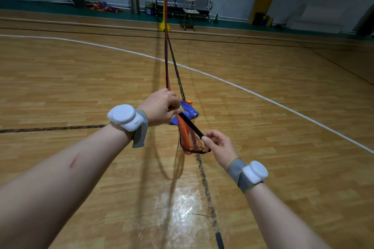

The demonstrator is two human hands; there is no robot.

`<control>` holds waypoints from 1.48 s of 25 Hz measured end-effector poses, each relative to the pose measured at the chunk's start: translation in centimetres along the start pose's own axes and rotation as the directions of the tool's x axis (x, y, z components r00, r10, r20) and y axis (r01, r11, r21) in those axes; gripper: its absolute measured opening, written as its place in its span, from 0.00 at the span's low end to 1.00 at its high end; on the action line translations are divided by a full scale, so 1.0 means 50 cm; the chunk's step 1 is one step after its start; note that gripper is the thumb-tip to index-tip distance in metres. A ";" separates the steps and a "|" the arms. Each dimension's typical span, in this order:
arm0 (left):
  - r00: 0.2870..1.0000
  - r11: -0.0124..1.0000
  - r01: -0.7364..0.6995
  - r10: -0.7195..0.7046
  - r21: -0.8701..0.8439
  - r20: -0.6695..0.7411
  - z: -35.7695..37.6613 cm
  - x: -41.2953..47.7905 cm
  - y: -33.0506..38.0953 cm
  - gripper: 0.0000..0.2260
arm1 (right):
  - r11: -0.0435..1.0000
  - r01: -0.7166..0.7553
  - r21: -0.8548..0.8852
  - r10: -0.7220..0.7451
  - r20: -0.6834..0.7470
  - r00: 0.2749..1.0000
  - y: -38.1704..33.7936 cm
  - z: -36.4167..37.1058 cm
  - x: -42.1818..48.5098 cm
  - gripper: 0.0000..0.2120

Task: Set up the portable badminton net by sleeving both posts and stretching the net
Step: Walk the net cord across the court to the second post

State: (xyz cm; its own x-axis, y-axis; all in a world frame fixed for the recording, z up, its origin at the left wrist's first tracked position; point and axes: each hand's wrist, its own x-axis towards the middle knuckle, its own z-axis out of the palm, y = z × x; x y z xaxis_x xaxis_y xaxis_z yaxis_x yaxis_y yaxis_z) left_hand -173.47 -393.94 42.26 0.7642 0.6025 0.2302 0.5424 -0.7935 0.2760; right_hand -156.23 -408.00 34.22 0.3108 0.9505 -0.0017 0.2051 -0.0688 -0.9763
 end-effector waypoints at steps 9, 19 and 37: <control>0.984 0.995 -0.040 0.056 -0.095 0.166 0.069 0.015 0.111 0.08 | 0.999 0.013 -0.052 -0.013 -0.004 1.000 -0.027 -0.057 -0.052 0.06; 0.966 0.994 -0.086 0.098 -0.060 0.239 0.101 -0.018 0.216 0.07 | 0.995 0.069 -0.077 -0.070 -0.020 0.997 -0.009 -0.127 -0.096 0.09; 0.999 0.999 0.050 -0.050 -0.013 -0.019 0.058 -0.071 0.241 0.06 | 0.999 -0.011 0.046 0.013 -0.042 0.999 0.064 -0.175 -0.193 0.11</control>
State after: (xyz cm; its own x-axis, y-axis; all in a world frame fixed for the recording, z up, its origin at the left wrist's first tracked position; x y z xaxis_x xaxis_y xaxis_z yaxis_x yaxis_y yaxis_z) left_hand -168.67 -405.88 42.07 0.7291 0.6433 0.2336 0.5755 -0.7610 0.2996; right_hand -150.46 -420.06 33.03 0.3519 0.9360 -0.0053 0.1592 -0.0654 -0.9851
